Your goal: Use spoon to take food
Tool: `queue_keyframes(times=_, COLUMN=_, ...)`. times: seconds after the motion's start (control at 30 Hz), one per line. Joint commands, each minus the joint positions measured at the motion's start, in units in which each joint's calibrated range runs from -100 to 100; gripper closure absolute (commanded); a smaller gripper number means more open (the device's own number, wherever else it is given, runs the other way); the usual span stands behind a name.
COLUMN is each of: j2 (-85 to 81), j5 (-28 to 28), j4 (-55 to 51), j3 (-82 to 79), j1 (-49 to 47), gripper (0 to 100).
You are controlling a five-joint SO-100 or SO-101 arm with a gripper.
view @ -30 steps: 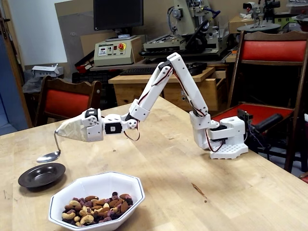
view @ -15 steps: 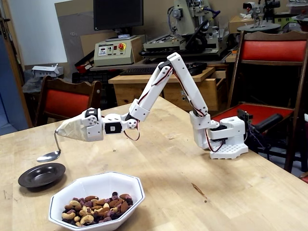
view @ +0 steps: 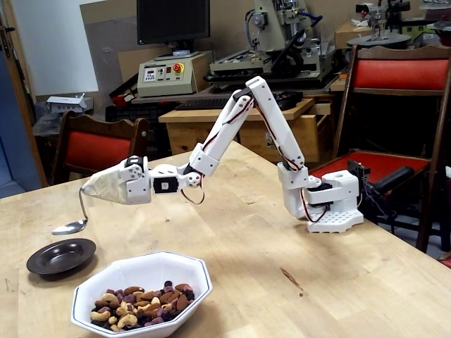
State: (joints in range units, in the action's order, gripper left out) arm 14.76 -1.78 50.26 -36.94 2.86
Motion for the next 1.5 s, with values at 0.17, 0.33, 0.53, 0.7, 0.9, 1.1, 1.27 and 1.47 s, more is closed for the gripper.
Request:
queue_keyframes(times=0.17, j2=-8.47, j5=-1.07, j4=0.89, j3=-3.86, j1=0.48, gripper=96)
queue_keyframes(times=0.33, j2=-8.56, j5=-1.07, j4=0.89, j3=-4.74, j1=0.40, gripper=96)
queue_keyframes(times=0.53, j2=-8.56, j5=-1.07, j4=0.89, j3=-4.92, j1=0.70, gripper=96)
queue_keyframes(times=0.7, j2=-8.56, j5=-1.07, j4=0.89, j3=-5.01, j1=0.40, gripper=96)
queue_keyframes(times=0.9, j2=-8.56, j5=-1.07, j4=0.89, j3=-5.10, j1=0.40, gripper=96)
queue_keyframes(times=1.1, j2=-8.64, j5=-1.07, j4=0.97, j3=-8.64, j1=0.77, gripper=96)
queue_keyframes(times=1.27, j2=-13.69, j5=-1.07, j4=0.97, j3=-15.36, j1=0.92, gripper=96)
queue_keyframes(times=1.47, j2=-23.02, j5=-1.07, j4=0.97, j3=-20.94, j1=0.55, gripper=96)
